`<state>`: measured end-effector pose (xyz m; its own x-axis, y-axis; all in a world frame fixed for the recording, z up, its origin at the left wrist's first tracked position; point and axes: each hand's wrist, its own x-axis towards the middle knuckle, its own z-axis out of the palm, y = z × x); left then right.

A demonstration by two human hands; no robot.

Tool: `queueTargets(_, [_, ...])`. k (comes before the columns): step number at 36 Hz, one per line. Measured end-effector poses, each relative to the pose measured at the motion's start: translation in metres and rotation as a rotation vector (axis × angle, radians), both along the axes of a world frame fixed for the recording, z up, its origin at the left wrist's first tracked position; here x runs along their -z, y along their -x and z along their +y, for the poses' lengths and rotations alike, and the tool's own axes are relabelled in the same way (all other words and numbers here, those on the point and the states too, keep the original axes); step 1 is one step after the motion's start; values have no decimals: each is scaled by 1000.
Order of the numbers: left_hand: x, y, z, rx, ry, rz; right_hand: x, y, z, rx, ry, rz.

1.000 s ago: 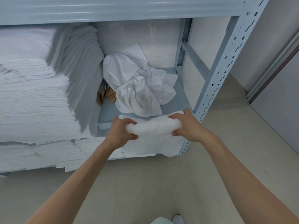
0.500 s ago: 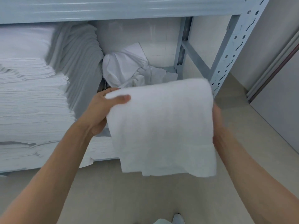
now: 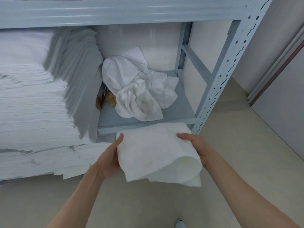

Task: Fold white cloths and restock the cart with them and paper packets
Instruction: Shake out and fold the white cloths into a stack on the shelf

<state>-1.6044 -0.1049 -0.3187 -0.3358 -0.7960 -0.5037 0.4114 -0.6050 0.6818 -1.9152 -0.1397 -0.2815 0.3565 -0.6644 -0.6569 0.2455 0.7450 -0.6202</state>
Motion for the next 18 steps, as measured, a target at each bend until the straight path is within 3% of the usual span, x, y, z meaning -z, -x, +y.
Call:
queueTargets(9, [6, 12, 5, 19, 146, -173, 10, 1, -1, -10, -2, -46])
queueTargets(18, [4, -3, 2, -3, 115, -256, 8, 17, 0, -299, 260, 301])
